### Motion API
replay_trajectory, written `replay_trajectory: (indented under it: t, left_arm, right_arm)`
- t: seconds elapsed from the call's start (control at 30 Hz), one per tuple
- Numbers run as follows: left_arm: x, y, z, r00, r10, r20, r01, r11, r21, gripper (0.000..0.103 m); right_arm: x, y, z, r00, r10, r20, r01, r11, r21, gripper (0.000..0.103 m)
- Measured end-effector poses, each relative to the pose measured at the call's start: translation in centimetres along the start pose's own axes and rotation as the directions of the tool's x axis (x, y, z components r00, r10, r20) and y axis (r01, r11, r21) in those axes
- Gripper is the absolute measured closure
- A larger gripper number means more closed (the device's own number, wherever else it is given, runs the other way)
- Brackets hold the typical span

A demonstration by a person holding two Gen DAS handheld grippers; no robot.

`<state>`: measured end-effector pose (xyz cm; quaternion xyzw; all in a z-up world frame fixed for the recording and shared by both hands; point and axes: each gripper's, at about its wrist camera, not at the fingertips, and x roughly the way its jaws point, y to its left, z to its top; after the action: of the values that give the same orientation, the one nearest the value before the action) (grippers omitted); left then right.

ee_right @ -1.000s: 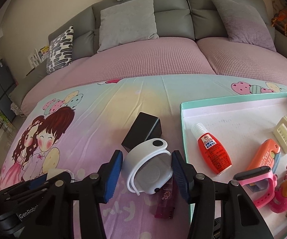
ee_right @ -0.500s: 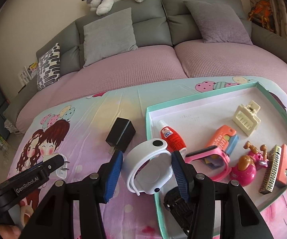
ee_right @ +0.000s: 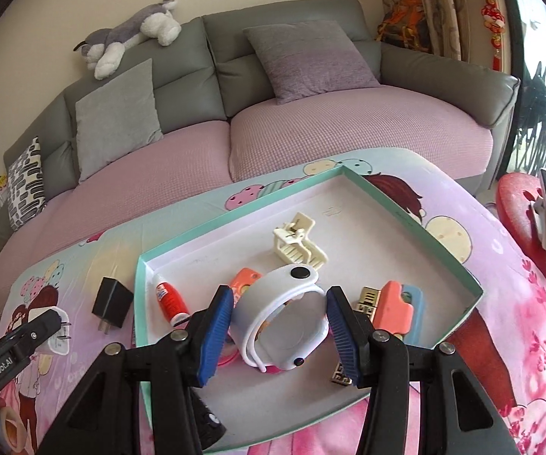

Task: Organize rigid objects
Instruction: 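Place charger cube in tray with left tool while right tool places watch stand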

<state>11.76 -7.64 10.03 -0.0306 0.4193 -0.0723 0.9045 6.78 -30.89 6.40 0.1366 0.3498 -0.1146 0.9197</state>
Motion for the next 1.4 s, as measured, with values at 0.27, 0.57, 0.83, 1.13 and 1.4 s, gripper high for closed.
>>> replay_trajectory:
  t: [0.27,0.57,0.83,1.13,1.4]
  left_arm:
    - [1.3,-6.5,-0.9,0.996,-0.07,-0.055,0.077,0.987,0.143,0.057]
    - [2.3,-10.8,-2.2,0.989,-0.119,-0.086,0.135,0.966,0.221,0.057]
    - [3.1,-11.8,-2.8,0.983,-0.157,-0.094,0.175,0.957,0.232,0.057]
    - [3.2,-11.6,-2.7,0.985,-0.141,-0.098,0.16,0.961,0.226,0.05]
    - [2.8,-9.9,-2.1,0.99,-0.112,-0.081,0.126,0.974,0.186,0.037]
  right_arm:
    - [0.1,-3.0,0.3,0.999,-0.046,0.011,0.046,0.998,0.048,0.049]
    - [0.4,-4.4,0.2,0.998,-0.034,0.046,0.03,0.996,0.086,0.049]
    - [0.9,-4.2,0.2,0.998,-0.034,0.062,0.029,0.996,0.08,0.049]
    - [1.6,-3.8,0.0,0.999,-0.038,0.03,0.036,0.998,0.056,0.047]
    - [1.8,-3.8,-0.1,0.999,-0.038,0.01,0.037,0.998,0.054,0.039]
